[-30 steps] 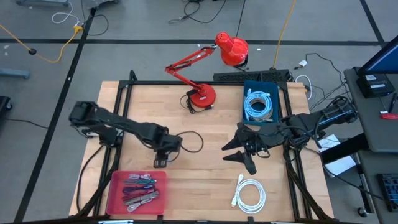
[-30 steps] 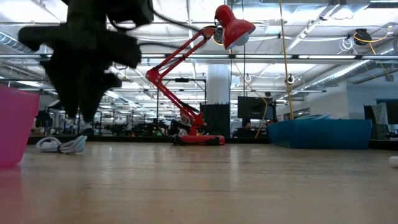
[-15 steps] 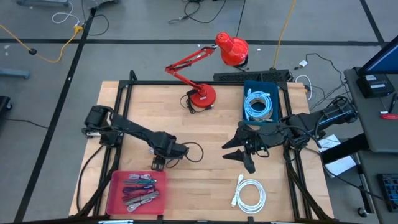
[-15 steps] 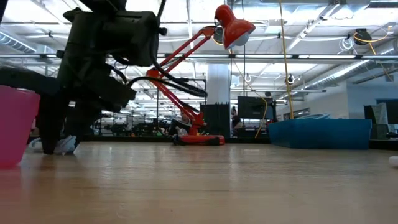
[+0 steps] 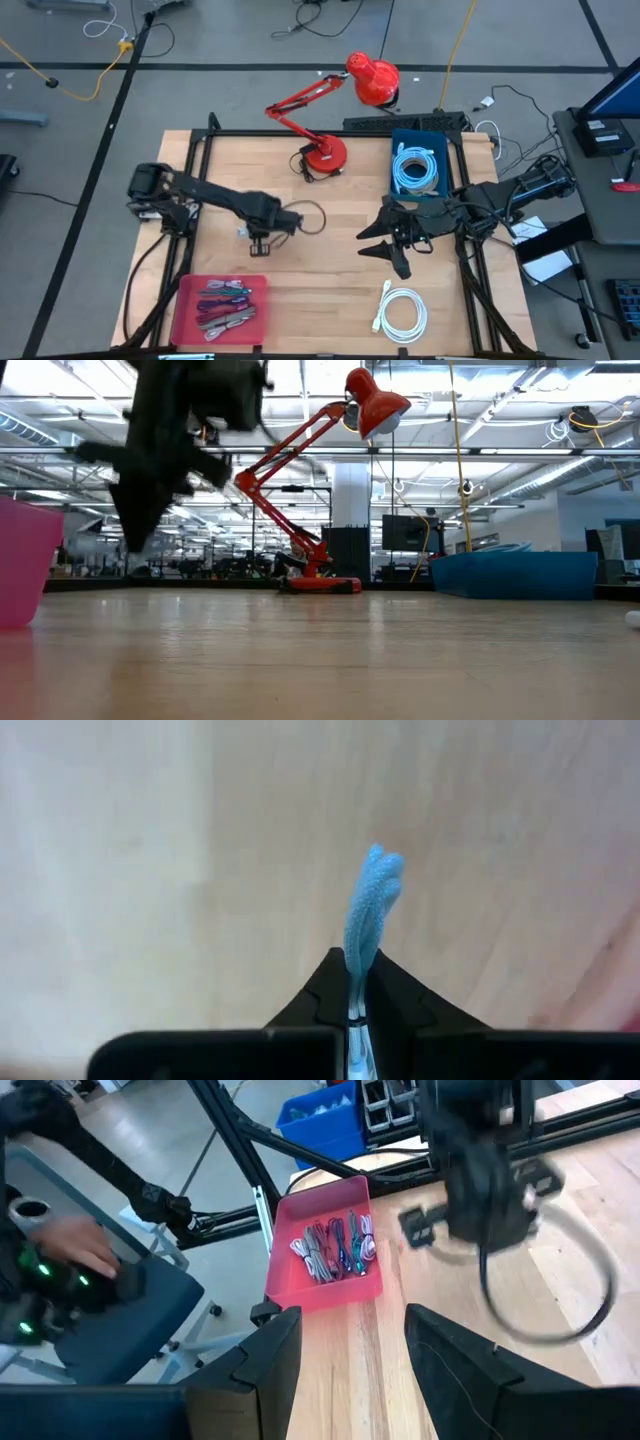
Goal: Sort cables
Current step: Put the gray charger cable into the pink bin
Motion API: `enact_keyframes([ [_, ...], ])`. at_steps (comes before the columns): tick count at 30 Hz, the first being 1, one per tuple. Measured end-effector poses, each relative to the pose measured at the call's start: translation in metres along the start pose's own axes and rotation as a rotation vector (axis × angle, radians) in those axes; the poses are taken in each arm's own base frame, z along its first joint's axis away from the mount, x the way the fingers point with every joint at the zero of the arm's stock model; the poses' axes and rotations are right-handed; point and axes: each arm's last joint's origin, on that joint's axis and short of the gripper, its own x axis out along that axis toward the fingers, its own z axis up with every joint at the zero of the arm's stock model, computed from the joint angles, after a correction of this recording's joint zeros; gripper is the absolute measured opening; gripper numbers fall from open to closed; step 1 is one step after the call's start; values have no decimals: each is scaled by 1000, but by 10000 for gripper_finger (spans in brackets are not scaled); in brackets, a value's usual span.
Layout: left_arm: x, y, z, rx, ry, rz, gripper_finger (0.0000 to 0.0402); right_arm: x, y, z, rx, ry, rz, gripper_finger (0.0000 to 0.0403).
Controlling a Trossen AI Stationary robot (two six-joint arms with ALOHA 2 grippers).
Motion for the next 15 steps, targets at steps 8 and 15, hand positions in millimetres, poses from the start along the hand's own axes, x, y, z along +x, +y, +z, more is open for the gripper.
enact_keyframes([
  [8, -79, -16, -28, -193, -176, -172, 11, 0, -1, -1, -19, 11, -9, 171],
  [15, -93, -100, -58, -221, -315, -303, 11, 0, -3, -5, -39, 52, -26, 171],
])
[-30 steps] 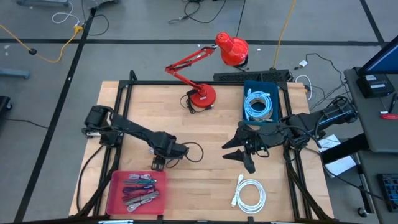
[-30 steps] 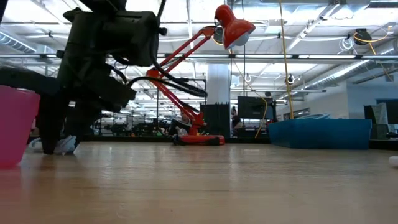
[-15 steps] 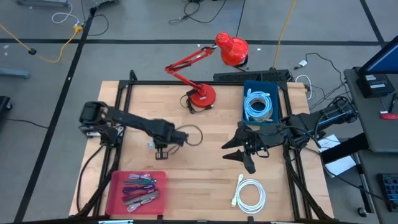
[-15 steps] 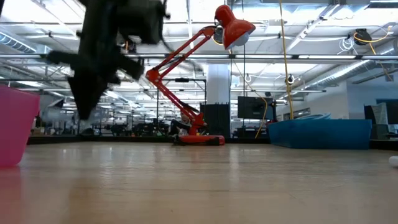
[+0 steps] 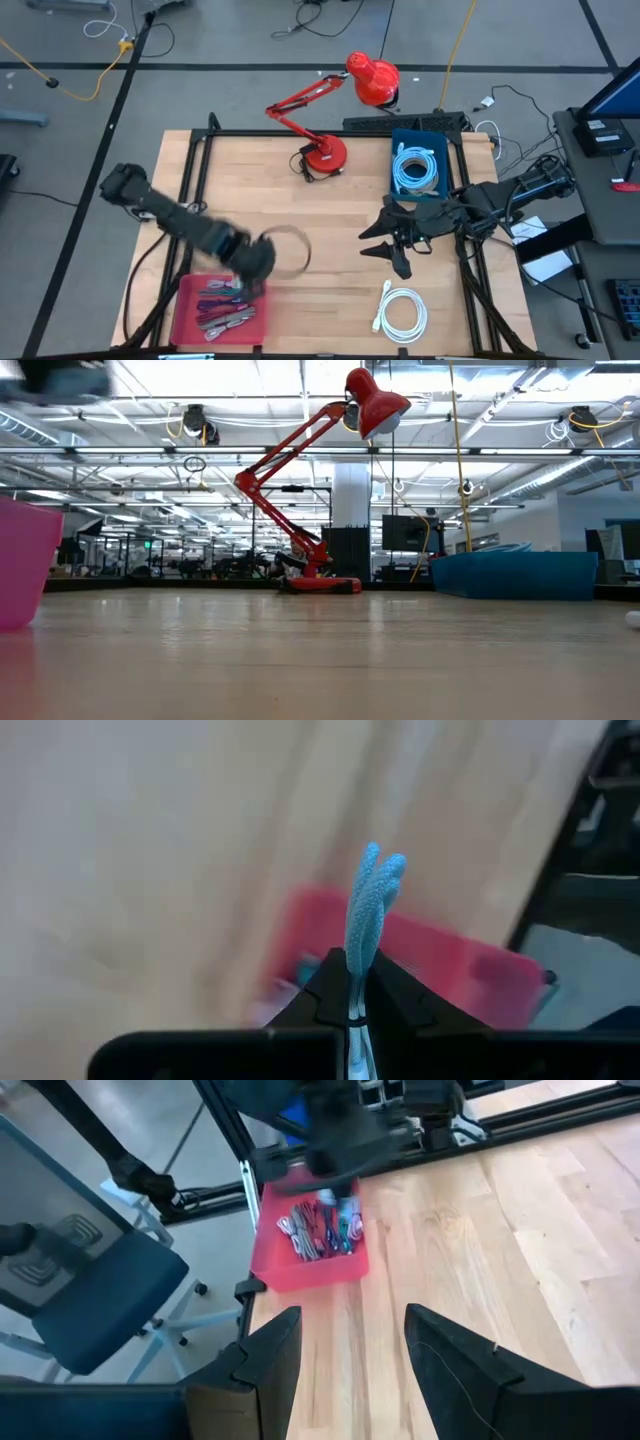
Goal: Sort cables
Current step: Put the gray charger cable into the pink bin, then put the white usb cable into the blue bin
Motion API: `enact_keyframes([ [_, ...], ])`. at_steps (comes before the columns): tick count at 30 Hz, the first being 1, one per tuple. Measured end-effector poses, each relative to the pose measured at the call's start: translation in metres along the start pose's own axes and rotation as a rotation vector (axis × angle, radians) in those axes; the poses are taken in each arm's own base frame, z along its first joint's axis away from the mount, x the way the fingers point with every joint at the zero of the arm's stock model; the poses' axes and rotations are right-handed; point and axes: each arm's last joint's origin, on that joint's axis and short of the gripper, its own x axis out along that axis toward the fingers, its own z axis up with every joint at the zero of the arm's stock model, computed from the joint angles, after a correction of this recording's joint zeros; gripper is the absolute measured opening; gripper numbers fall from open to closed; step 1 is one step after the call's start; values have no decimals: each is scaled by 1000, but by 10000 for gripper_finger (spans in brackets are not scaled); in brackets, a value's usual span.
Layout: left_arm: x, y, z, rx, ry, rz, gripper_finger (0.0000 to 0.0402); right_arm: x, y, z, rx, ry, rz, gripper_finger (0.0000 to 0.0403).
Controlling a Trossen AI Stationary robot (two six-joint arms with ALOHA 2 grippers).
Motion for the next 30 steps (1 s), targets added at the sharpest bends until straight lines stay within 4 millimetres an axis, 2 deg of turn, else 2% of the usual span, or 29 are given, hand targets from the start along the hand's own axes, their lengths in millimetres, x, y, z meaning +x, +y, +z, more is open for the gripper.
enact_keyframes([
  [6, 33, -43, -54, -109, 102, 88, 11, 0, 0, -1, -18, 8, -3, 171],
  [12, 66, -62, -87, -72, 203, 176, 11, 0, 0, -1, -35, 7, -4, 171],
  [17, 87, -68, -99, 32, 262, 209, 11, 0, 0, -1, -35, 7, -3, 171],
  [21, 98, -68, -101, 38, 283, 249, 15, 0, 0, -1, -25, 7, -3, 171],
  [30, 99, -63, -103, -10, 287, 316, 128, 0, 0, -1, -13, 8, -3, 171],
])
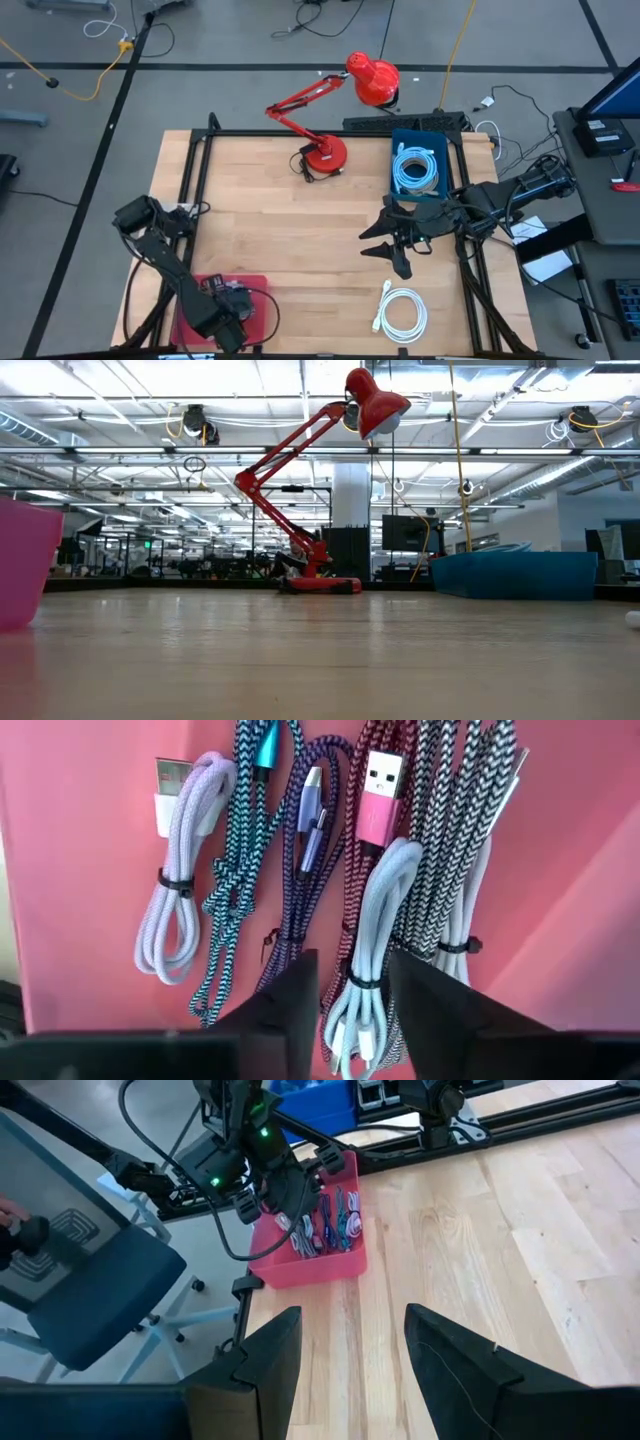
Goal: Sort cables
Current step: Put the white usb cable into the blue bin
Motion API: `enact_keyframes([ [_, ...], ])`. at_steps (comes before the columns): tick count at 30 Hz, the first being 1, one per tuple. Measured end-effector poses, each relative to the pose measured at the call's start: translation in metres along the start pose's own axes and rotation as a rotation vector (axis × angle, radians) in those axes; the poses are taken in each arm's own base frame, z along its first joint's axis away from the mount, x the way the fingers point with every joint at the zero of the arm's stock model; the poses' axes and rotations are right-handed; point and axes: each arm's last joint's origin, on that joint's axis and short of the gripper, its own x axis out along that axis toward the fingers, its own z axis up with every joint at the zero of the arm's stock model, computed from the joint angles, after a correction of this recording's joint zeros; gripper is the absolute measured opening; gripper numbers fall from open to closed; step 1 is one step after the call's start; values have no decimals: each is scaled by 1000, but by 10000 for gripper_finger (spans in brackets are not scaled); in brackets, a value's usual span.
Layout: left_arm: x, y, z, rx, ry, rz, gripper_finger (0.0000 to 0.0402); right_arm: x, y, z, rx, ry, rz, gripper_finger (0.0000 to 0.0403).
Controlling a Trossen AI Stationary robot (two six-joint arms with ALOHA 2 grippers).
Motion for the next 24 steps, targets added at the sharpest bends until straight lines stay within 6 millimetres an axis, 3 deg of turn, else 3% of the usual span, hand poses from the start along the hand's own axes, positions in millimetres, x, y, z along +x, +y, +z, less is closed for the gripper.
enact_keyframes([
  [5, -4, 1, -1, -105, 1, -14, 163, 0, 0, 0, 11, 0, 0, 171],
  [8, -20, 8, -2, -241, -110, -53, 167, 0, 0, 0, 56, 1, 4, 171],
  [12, -58, 27, -3, -541, -446, -207, 160, -2, 4, 6, 166, -37, 77, 171],
  [16, -98, 48, -3, -747, -854, -447, 148, -7, 17, 23, 220, -166, 284, 171],
  [20, -127, 60, 5, -754, -1097, -558, 141, -18, 31, 41, 233, -343, 488, 171],
  [24, -141, 62, 21, -635, -1177, -532, 140, -31, 49, 47, 104, -506, 597, 171],
])
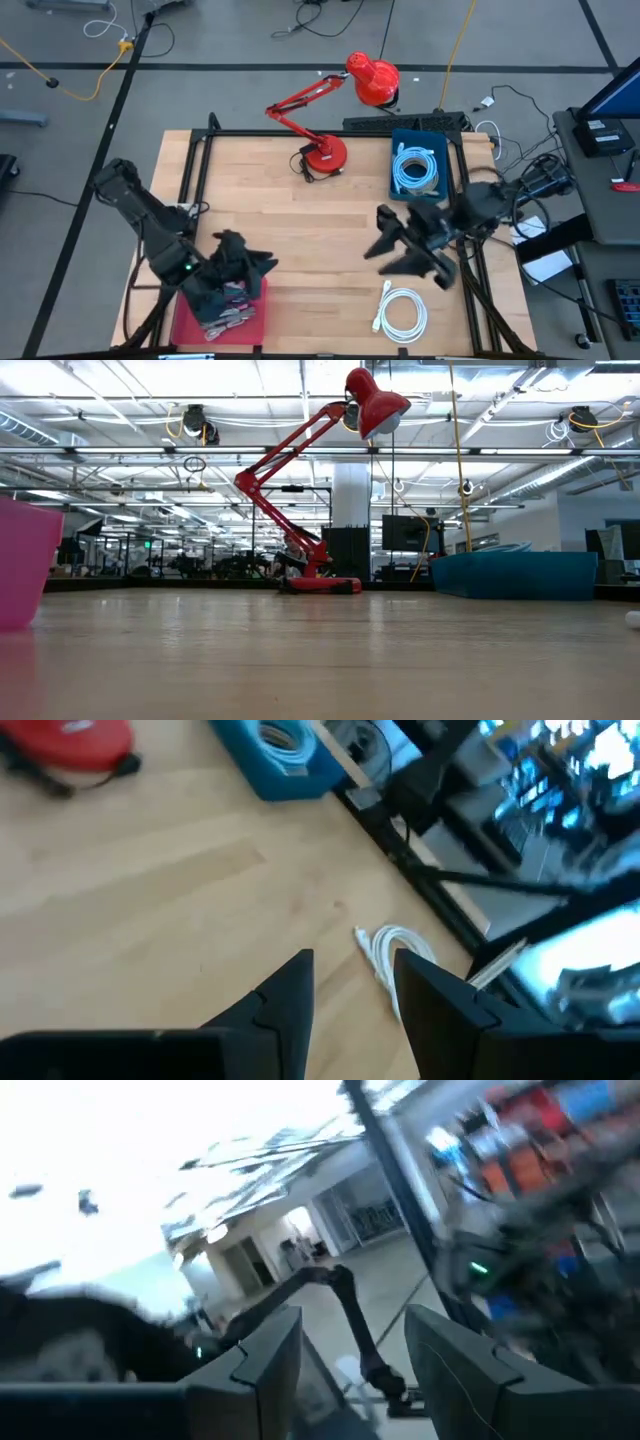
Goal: Sort cables
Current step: Put the white usb cable into the blue bin
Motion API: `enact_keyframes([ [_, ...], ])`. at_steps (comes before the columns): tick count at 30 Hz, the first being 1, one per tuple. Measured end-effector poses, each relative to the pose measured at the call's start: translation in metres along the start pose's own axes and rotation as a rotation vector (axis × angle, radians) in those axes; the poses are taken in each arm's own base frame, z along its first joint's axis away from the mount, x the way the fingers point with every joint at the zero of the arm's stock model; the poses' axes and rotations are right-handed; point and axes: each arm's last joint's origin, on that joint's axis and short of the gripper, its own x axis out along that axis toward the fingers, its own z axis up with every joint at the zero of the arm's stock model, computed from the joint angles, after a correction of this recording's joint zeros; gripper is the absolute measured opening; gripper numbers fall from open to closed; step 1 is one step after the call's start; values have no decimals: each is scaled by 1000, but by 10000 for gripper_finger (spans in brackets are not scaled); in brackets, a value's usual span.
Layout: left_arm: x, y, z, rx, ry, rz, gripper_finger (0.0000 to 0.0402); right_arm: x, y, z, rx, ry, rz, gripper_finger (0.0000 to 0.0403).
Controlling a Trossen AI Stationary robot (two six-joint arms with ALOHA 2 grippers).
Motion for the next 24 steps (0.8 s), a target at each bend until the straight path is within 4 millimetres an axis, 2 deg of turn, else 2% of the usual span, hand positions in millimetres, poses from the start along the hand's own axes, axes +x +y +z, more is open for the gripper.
enact_keyframes([
  [2, 6, -2, 3, 74, 32, -8, 140, 0, 12, -7, -99, 8, 26, 171],
  [5, 14, -4, 5, 135, 109, -20, 140, -1, 31, -29, -150, 95, -57, 171],
  [9, 19, -3, 4, 233, 183, -31, 140, -8, 47, -78, -89, 309, -303, 171],
  [13, 19, -1, 1, 347, 214, -22, 140, -11, 56, -134, 63, 491, -492, 171],
  [18, 21, 3, 2, 373, 217, 3, 140, -1, 46, -194, 243, 713, -626, 171],
  [24, 21, 3, 3, 406, 213, 0, 140, 10, 29, -251, 361, 1018, -649, 171],
])
